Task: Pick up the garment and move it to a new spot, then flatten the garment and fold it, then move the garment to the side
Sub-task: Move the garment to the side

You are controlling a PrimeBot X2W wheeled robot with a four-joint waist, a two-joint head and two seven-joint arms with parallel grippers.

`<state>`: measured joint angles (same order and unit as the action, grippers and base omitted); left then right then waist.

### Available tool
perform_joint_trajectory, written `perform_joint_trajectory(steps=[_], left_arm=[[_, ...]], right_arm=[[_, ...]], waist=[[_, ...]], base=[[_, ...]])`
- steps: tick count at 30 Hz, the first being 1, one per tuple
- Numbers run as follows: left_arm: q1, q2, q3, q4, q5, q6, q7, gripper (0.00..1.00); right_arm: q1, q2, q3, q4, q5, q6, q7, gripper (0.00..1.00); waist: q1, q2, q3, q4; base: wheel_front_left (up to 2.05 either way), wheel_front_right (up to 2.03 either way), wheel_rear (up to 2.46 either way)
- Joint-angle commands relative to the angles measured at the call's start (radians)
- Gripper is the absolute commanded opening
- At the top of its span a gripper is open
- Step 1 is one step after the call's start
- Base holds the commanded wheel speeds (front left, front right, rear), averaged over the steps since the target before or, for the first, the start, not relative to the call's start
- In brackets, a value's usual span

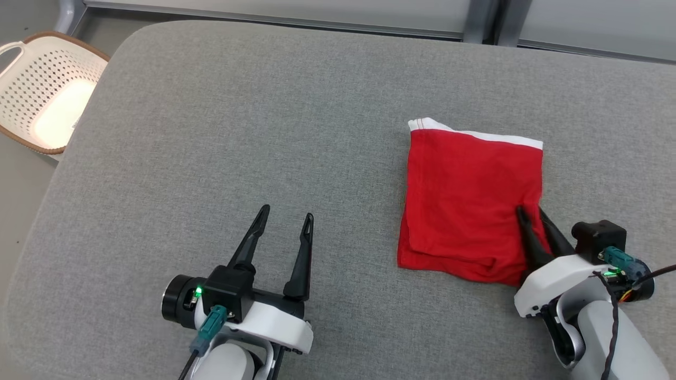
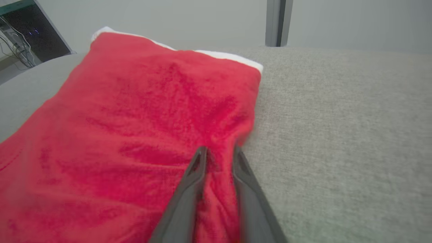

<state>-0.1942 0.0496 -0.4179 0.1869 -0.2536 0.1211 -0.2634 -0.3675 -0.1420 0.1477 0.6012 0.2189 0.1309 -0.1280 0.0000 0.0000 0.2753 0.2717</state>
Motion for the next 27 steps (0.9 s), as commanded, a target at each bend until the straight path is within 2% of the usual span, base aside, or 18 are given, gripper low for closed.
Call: perform_joint_trajectory(steps=[1,7,12,15,21,27], left_arm=[[-0.021,0.003,0.002,0.001,0.009,-0.002,-0.001,1.00],[-0.023,0.003,0.001,0.005,0.024,-0.015,-0.001,1.00],[-0.034,0.003,-0.007,0.010,0.044,-0.031,-0.001,1.00],[-0.052,0.003,-0.018,0.004,0.057,-0.037,-0.001,1.00],[-0.107,0.003,-0.046,-0.009,0.078,-0.044,-0.001,1.00],[-0.200,0.003,-0.086,0.006,0.106,-0.060,-0.001,1.00]], right_arm=[[-0.006,-0.013,0.004,0.013,-0.016,-0.001,-0.018,0.00],[-0.035,-0.044,0.045,0.021,-0.095,-0.001,-0.085,0.00],[-0.063,-0.109,0.124,0.002,-0.215,-0.001,-0.124,0.00],[-0.086,-0.158,0.173,-0.028,-0.241,-0.001,-0.132,0.00],[-0.162,-0.314,0.269,-0.126,-0.222,-0.001,-0.138,0.00],[-0.245,-0.535,0.325,-0.201,-0.171,-0.001,-0.138,0.00]], waist=[[0.0000,0.0000,-0.006,-0.013],[0.0000,0.0000,-0.026,-0.068],[0.0000,0.0000,-0.042,-0.148],[0.0000,0.0000,-0.038,-0.203],[0.0000,0.0000,0.023,-0.315],[0.0000,0.0000,0.139,-0.393]], base=[[0.00,0.00,0.00],[0.00,0.00,0.00],[0.00,0.00,0.00],[0.00,0.00,0.00],[0.00,0.00,0.00],[0.00,0.00,0.00]])
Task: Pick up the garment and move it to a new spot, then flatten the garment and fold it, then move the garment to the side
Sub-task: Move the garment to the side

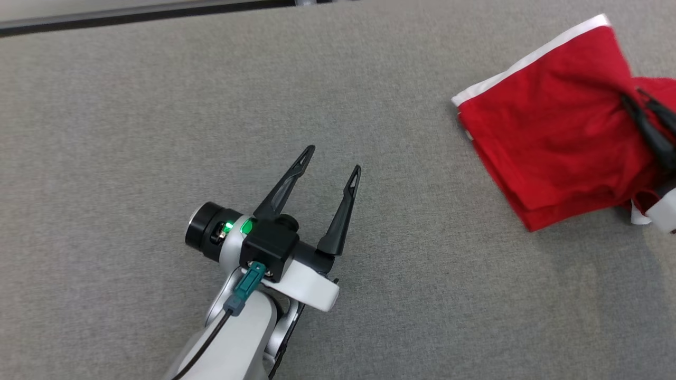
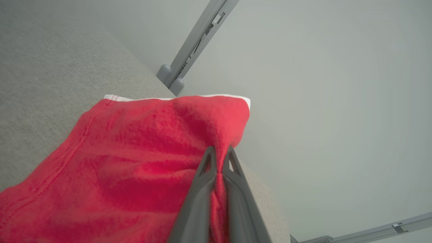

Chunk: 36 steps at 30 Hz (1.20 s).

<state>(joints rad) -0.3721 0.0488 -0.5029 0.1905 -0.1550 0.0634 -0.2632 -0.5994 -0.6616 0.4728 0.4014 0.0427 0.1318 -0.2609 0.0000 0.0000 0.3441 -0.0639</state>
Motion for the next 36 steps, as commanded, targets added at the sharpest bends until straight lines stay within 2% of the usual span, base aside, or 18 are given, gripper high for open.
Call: perform_joint_trajectory(steps=[1,6,11,15,20,27,28,29,30,36], left_arm=[[-0.038,0.004,-0.005,0.006,0.010,-0.004,-0.001,1.00],[-0.115,0.004,-0.027,0.019,0.030,-0.018,-0.001,1.00],[-0.178,0.005,-0.035,0.021,0.044,-0.024,-0.001,1.00],[-0.215,0.005,-0.040,0.017,0.049,-0.025,-0.001,1.00],[-0.227,0.007,-0.038,0.021,0.047,-0.017,0.000,1.00],[-0.229,0.015,-0.033,0.028,0.042,-0.011,0.001,1.00],[-0.227,0.014,-0.032,0.027,0.039,-0.009,0.001,1.00],[-0.224,0.014,-0.032,0.026,0.036,-0.007,0.001,1.00],[-0.222,0.012,-0.033,0.023,0.033,-0.007,0.001,1.00],[-0.202,0.004,-0.039,-0.001,0.011,0.007,-0.001,1.00]], right_arm=[[-0.026,-0.045,0.004,-0.007,0.017,-0.002,-0.005,0.00],[-0.082,-0.188,0.012,0.005,0.062,-0.002,-0.005,0.00],[-0.117,-0.258,0.006,0.066,0.093,-0.002,-0.005,0.00],[-0.147,-0.264,-0.011,0.142,0.122,-0.002,-0.005,0.00],[-0.187,-0.254,0.013,0.197,0.130,-0.002,-0.005,0.00],[-0.228,-0.244,0.025,0.309,0.097,-0.002,-0.004,0.00],[-0.228,-0.234,0.025,0.334,0.098,-0.002,-0.003,0.14],[-0.230,-0.225,0.026,0.358,0.101,-0.002,-0.003,0.47],[-0.235,-0.220,0.030,0.374,0.101,-0.002,-0.003,1.00],[-0.251,-0.181,-0.016,0.412,0.117,-0.002,-0.003,1.00]], waist=[[0.0000,0.0000,0.090,-0.067],[0.0000,0.0000,0.182,-0.109],[0.0000,0.0000,0.249,-0.123],[0.0000,0.0000,0.289,-0.120],[0.0000,0.0000,0.315,-0.111],[0.0000,0.0000,0.319,-0.086],[0.0000,0.0000,0.315,-0.082],[0.0000,0.0000,0.311,-0.078],[0.0000,0.0000,0.306,-0.074],[0.0000,0.0000,0.251,-0.054]], base=[[0.00,0.00,0.00],[0.00,0.00,0.00],[0.00,0.00,0.00],[0.00,0.00,0.00],[0.00,0.00,0.00],[0.00,0.00,0.00],[0.00,0.00,0.00],[0.00,0.00,0.00],[0.00,0.00,0.00],[0.00,0.00,0.00]])
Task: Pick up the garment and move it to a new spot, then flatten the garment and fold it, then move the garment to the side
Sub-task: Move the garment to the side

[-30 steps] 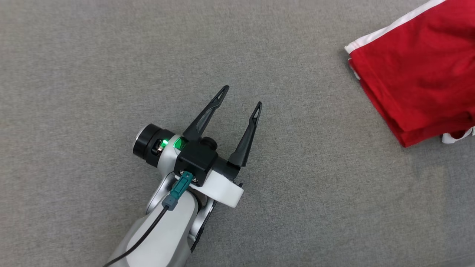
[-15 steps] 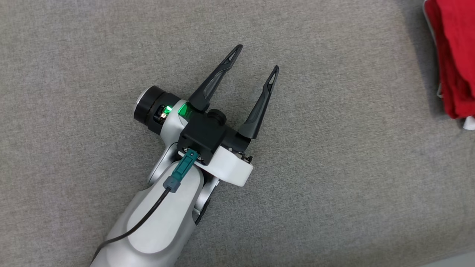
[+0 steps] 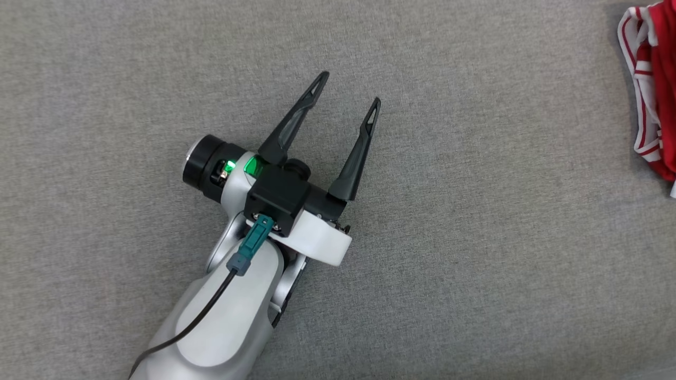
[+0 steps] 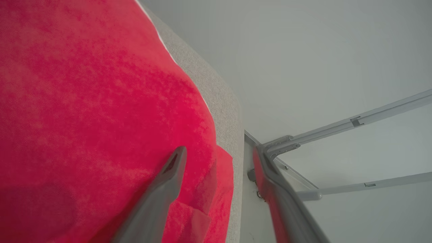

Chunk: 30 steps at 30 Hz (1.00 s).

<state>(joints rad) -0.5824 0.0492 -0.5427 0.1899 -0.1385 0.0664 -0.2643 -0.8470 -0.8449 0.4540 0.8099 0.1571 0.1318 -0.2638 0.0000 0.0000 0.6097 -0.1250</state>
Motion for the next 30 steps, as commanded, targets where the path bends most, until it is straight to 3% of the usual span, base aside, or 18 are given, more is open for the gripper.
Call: perform_joint_trajectory(steps=[1,5,14,22,30], left_arm=[[0.011,0.003,0.002,-0.005,-0.008,0.007,0.000,1.00],[0.043,0.003,0.015,-0.013,-0.020,0.016,0.000,1.00],[0.149,0.004,0.083,-0.033,-0.029,0.030,0.000,1.00],[0.266,0.003,0.162,-0.042,-0.009,0.032,0.000,1.00],[0.369,0.003,0.237,-0.019,-0.015,0.033,0.000,1.00]], right_arm=[[0.003,0.011,-0.010,0.000,0.004,-0.002,0.000,1.00],[0.035,0.062,-0.093,-0.054,0.024,-0.002,0.000,1.00],[0.198,0.246,-0.273,-0.287,0.130,-0.002,0.000,1.00],[0.370,0.417,-0.332,-0.439,0.189,-0.002,0.000,1.00],[0.548,0.566,-0.380,-0.538,0.173,-0.002,0.000,1.00]], waist=[[0.0000,0.0000,-0.027,0.011],[0.0000,0.0000,-0.089,0.026],[0.0000,0.0000,-0.249,0.088],[0.0000,0.0000,-0.362,0.165],[0.0000,0.0000,-0.435,0.223]], base=[[0.00,0.00,0.00],[0.00,0.00,0.00],[0.00,0.00,0.00],[0.00,0.00,0.00],[0.00,0.00,0.00]])
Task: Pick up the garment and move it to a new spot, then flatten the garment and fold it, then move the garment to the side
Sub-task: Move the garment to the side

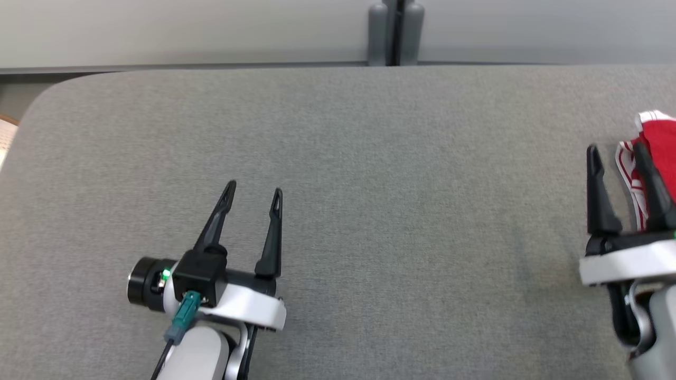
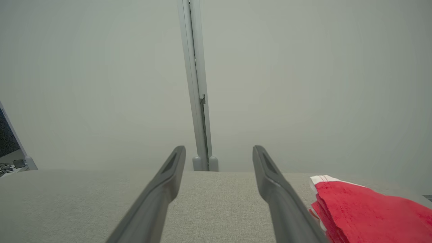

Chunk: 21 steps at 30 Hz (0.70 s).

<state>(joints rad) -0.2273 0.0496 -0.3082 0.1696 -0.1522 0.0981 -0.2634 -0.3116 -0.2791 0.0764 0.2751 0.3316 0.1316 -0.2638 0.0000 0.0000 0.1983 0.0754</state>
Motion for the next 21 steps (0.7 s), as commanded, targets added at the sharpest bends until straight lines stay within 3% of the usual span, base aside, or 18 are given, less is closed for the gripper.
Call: perform_joint_trajectory(steps=[1,12,21], left_arm=[[0.025,0.003,0.007,0.004,-0.010,-0.007,-0.001,1.00],[0.114,0.004,0.066,-0.010,0.008,-0.006,-0.001,1.00],[0.167,0.003,0.086,-0.033,0.016,-0.018,-0.001,1.00]], right_arm=[[0.035,0.019,-0.013,-0.008,-0.004,-0.002,0.000,1.00],[0.204,0.158,-0.067,-0.051,-0.055,-0.001,0.000,1.00],[0.263,0.198,-0.066,-0.073,-0.100,-0.001,-0.001,1.00]], waist=[[0.0000,0.0000,-0.031,0.029],[0.0000,0.0000,-0.086,0.070],[0.0000,0.0000,-0.105,0.076]], base=[[0.00,0.00,0.00],[0.00,0.00,0.00],[0.00,0.00,0.00]])
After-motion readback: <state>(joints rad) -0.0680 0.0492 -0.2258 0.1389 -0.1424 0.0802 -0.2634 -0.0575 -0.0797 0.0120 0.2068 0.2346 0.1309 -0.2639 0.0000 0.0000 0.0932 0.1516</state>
